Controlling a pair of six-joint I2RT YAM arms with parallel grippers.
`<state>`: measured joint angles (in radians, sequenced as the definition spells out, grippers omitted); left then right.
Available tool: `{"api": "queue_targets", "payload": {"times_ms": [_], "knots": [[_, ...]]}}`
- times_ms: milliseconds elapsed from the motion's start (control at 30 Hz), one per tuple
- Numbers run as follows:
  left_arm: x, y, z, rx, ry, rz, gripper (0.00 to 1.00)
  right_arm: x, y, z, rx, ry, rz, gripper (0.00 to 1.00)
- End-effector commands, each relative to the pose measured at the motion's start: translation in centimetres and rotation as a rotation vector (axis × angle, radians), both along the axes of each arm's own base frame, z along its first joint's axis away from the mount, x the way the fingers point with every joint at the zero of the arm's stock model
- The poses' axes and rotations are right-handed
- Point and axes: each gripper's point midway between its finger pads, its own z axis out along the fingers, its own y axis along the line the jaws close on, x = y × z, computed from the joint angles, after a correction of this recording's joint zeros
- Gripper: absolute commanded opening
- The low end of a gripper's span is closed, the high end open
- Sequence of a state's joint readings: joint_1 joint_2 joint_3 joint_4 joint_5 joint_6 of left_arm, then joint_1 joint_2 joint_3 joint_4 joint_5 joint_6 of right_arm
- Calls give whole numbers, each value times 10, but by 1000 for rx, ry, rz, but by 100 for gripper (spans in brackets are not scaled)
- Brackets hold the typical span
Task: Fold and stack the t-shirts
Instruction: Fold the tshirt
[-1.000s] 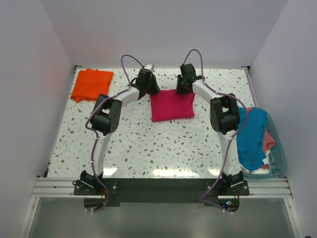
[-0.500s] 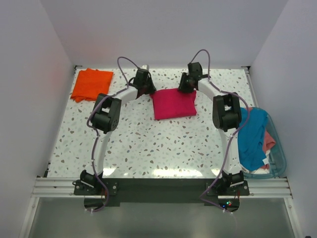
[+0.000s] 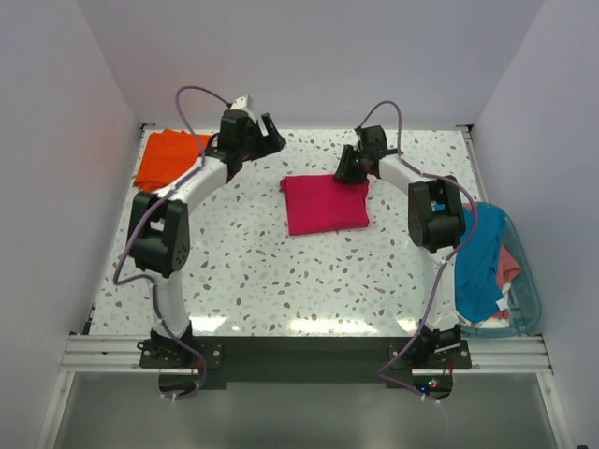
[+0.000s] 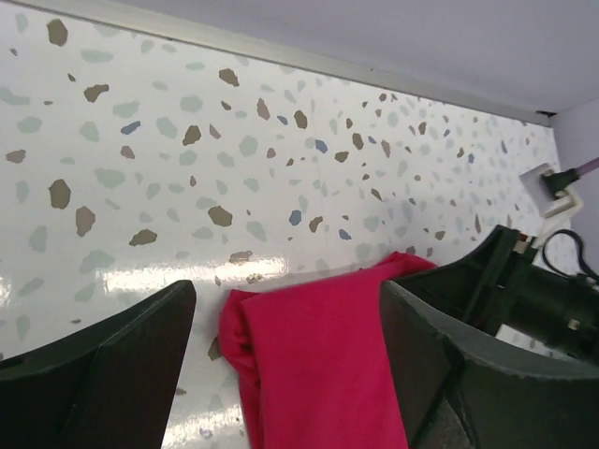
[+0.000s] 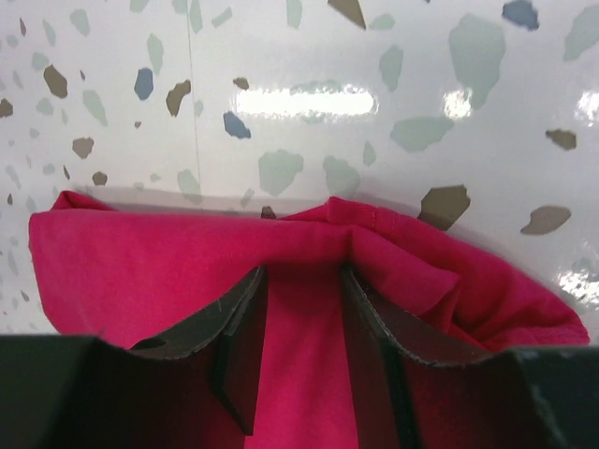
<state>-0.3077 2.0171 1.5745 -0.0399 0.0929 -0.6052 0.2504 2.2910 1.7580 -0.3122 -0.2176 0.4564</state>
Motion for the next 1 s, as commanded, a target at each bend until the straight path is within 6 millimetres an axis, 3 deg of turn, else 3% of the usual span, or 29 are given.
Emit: {"api": "queue_targets", "payload": {"times_ms": [0,33,67,133,167,267,367,600,733,967], "knots": [[-33,14,17,21,-8,0,85,-42,7,-20,18,139,43,41],[-45,12,18,6,-3,-21,86,-47,11,-20,46,152,53,42],[-60,15,-4,14,51,-29,86,-48,13,-16,60,149,57,42],[-77,16,-12,9,74,-43,86,-53,21,-13,96,153,70,47],[-93,19,-33,19,121,-49,87,-52,22,-12,108,149,75,49],[-114,18,-55,14,172,-94,87,-53,26,-8,126,161,91,56],[-130,-1,-72,-40,211,-206,88,-51,30,-1,148,152,103,62],[-139,-19,-99,-46,273,-248,87,-49,31,9,153,140,108,63],[-140,-22,-127,17,338,-212,84,-51,31,12,154,141,112,63],[-148,-40,-164,138,429,-186,65,-50,31,20,156,126,112,63]]}}
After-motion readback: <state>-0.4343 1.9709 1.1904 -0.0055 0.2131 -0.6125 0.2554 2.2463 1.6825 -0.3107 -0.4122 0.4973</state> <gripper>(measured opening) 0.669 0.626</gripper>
